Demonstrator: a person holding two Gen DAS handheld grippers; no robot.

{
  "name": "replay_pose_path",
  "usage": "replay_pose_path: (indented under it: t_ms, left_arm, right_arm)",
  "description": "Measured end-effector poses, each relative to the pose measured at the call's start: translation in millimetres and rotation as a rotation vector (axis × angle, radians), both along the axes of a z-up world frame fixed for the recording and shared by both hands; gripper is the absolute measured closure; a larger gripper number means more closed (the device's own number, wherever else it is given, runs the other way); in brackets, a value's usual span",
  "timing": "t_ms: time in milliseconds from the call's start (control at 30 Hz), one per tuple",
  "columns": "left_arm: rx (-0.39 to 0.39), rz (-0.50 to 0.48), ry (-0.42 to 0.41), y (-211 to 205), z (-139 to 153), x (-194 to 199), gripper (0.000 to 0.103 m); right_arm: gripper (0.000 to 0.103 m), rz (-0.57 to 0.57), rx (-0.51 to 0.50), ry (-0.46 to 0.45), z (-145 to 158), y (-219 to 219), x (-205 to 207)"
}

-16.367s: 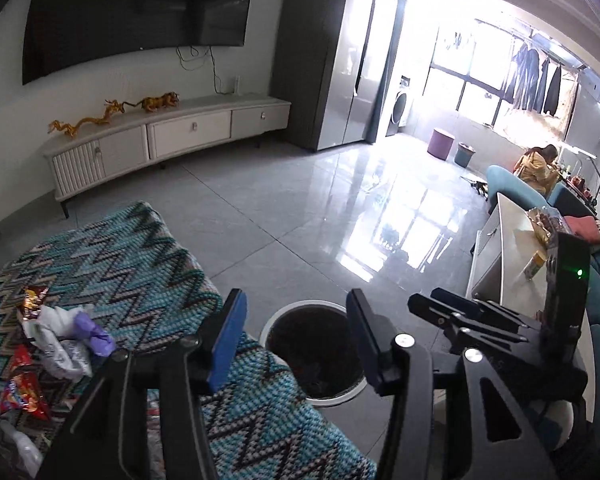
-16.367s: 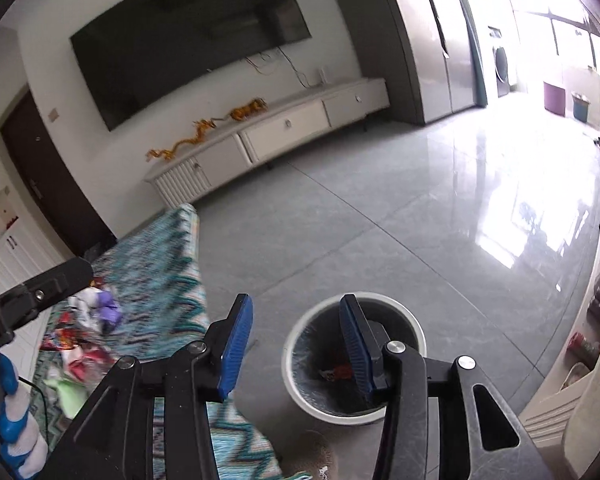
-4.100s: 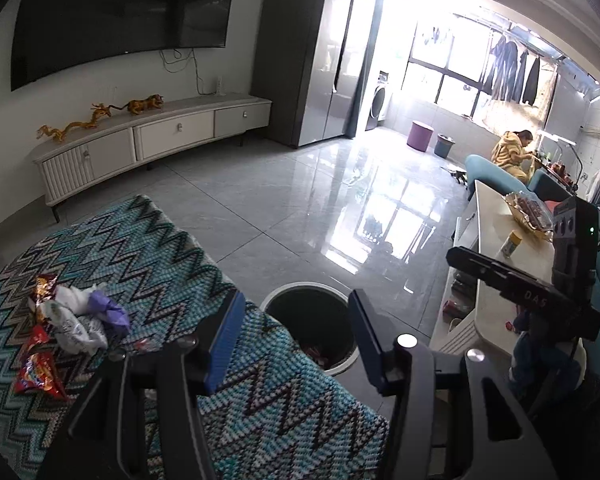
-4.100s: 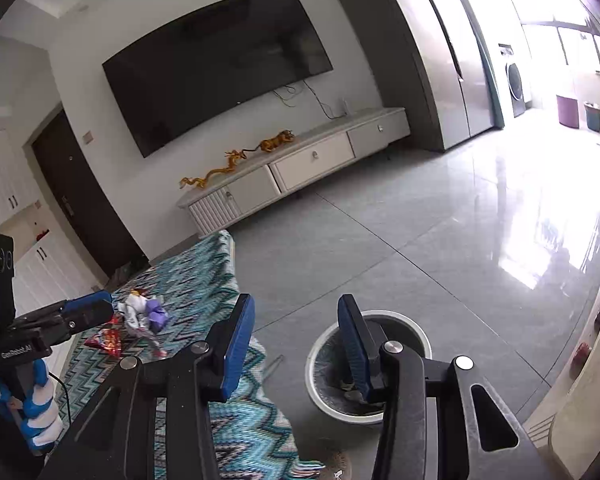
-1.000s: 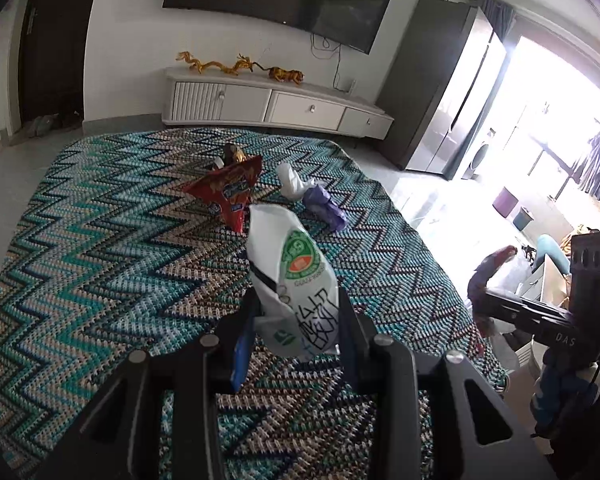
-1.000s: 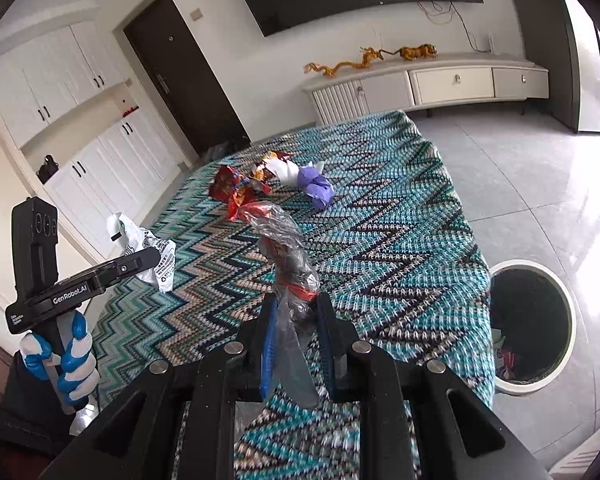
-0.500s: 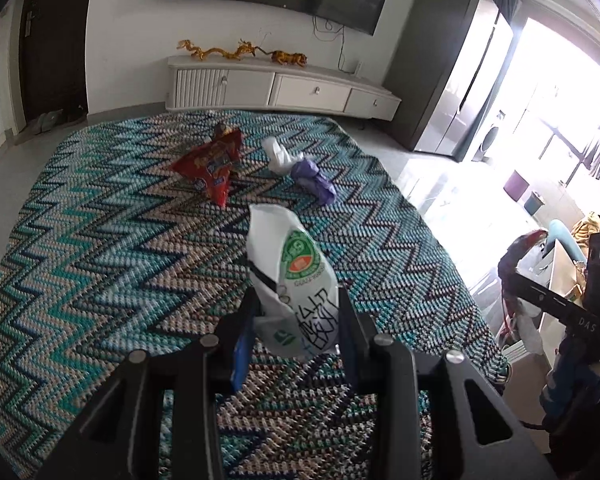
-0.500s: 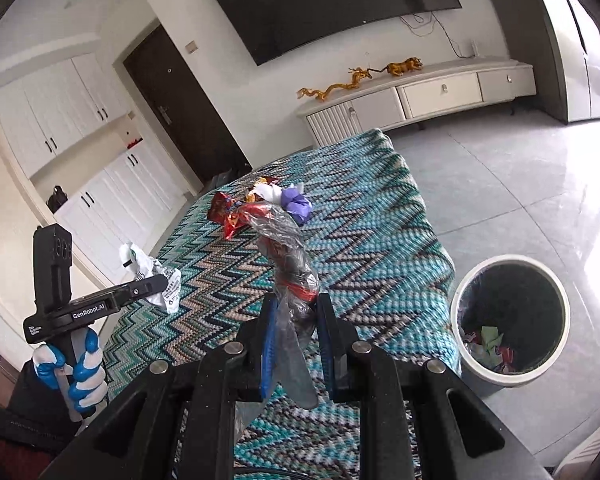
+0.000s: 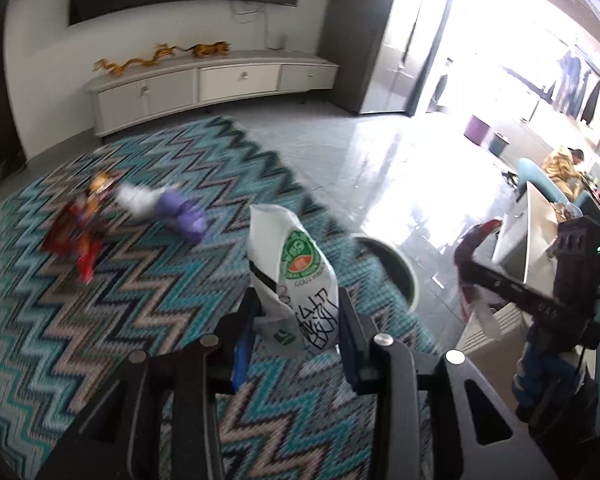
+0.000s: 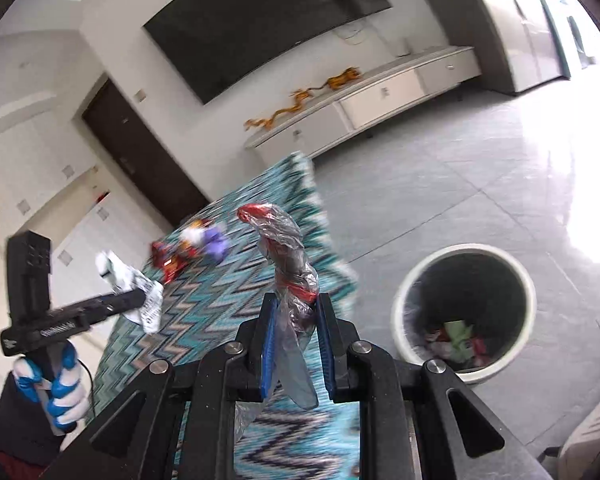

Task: Collect trash
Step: 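Carry both items over the bin and open both tools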

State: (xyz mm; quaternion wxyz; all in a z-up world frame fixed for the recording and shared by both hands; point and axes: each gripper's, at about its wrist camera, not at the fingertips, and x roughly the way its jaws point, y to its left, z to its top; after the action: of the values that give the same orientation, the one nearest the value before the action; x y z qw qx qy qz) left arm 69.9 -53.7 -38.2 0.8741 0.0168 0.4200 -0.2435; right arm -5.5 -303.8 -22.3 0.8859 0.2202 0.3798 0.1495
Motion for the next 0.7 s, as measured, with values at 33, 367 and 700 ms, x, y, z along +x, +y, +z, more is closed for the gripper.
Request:
replay_pose_path:
  t_ms: [33, 367, 700]
  left_arm:
    - [-0.004, -0.023, 0.0, -14, 3, 7, 0.068]
    - [0.07, -0.158, 0.046, -145, -15, 83, 0.066]
    - [0.086, -0.18, 0.187, -207, -74, 139, 0.063]
  right_arm:
    - [0.085, -0.026, -0.006, 0.007, -2, -9, 3]
    - [0.085, -0.15, -0.083, 0.054, -19, -67, 44]
    - [0.078, -0.216, -0.158, 0.172, -70, -96, 83]
